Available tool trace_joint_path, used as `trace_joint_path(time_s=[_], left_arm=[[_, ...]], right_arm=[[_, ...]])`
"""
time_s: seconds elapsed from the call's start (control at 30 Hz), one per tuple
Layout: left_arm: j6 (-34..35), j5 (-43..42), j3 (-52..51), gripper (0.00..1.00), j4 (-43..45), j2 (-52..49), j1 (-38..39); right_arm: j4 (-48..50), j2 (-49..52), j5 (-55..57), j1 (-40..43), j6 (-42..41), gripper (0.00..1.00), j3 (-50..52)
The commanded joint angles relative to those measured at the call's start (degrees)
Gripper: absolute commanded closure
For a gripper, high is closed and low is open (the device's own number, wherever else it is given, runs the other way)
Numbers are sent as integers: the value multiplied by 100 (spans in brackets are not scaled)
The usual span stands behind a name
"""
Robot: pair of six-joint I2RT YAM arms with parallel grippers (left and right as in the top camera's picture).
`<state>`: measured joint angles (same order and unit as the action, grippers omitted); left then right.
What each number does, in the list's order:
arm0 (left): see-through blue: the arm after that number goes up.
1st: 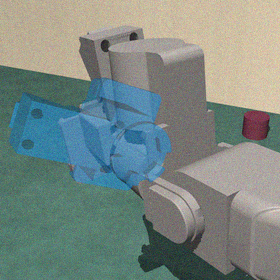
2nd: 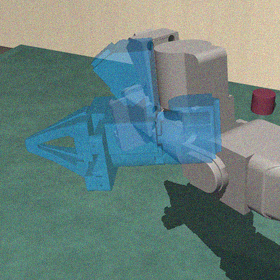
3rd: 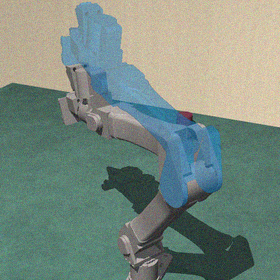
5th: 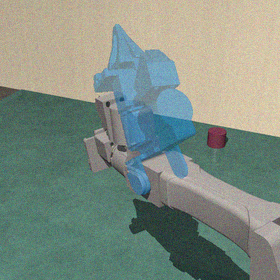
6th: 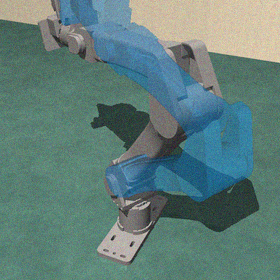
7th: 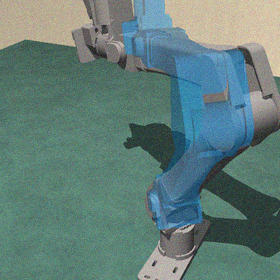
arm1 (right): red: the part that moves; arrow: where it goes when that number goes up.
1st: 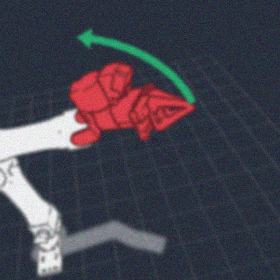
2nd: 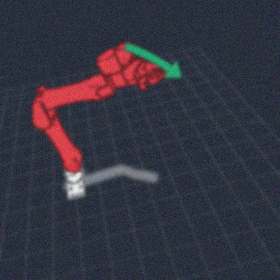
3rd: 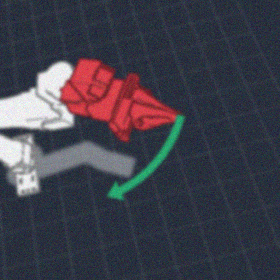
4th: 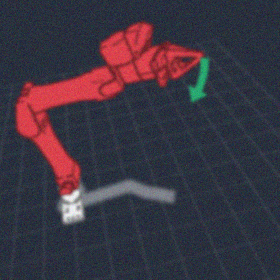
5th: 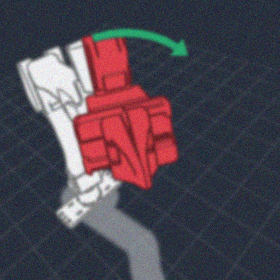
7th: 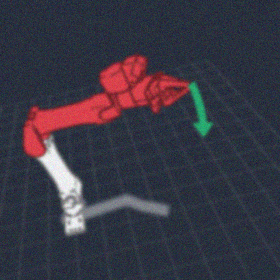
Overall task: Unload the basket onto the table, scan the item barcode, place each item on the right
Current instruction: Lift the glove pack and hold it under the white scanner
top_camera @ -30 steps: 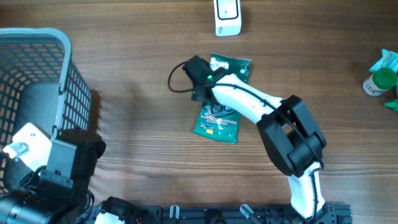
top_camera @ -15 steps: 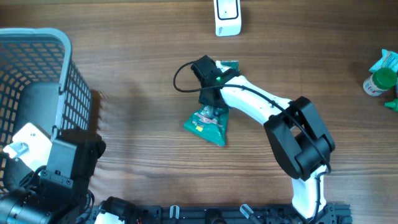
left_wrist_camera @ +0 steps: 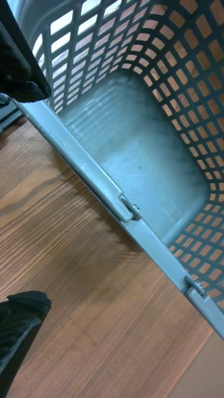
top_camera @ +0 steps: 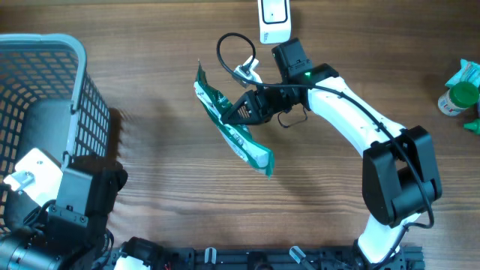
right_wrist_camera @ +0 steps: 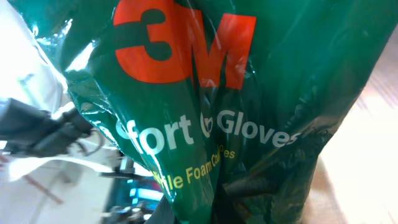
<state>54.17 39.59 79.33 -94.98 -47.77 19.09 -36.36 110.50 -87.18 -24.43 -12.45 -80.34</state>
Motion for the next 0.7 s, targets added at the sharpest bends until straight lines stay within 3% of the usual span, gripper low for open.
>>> trace_joint_path(time_s=[0.0,0.07,0.13,0.2,0.23,0.3,0.4,0.47,0.53,0.67], left_arm=[[72,94,11,0,-2,15,-26],[72,94,11,0,-2,15,-26],[72,94,11,0,-2,15,-26],[72,94,11,0,-2,15,-26],[72,94,11,0,-2,15,-26],[72,94,11,0,-2,15,-26],[72,94,11,0,-2,15,-26],[72,94,11,0,-2,15,-26],[72,94,11,0,-2,15,-26],[74,94,11,0,-2,15,-26]], right_arm=[[83,-35,-304,17,-404,96,9],[26,-35,1421,-11,-413,96,11],[85,-31,1014,-26,-422,96,13],[313,-31,-11,-15,-1102,96,11],[529,-31,-461,-9,-1655,96,11],[719,-31,-584,2,-4223,96,11],[719,-31,-564,22,-6660,96,11],[721,-31,-570,94,-7453,96,11],[723,-31,-584,214,-7753,96,11],[990,-31,-579,243,-7493,96,11]])
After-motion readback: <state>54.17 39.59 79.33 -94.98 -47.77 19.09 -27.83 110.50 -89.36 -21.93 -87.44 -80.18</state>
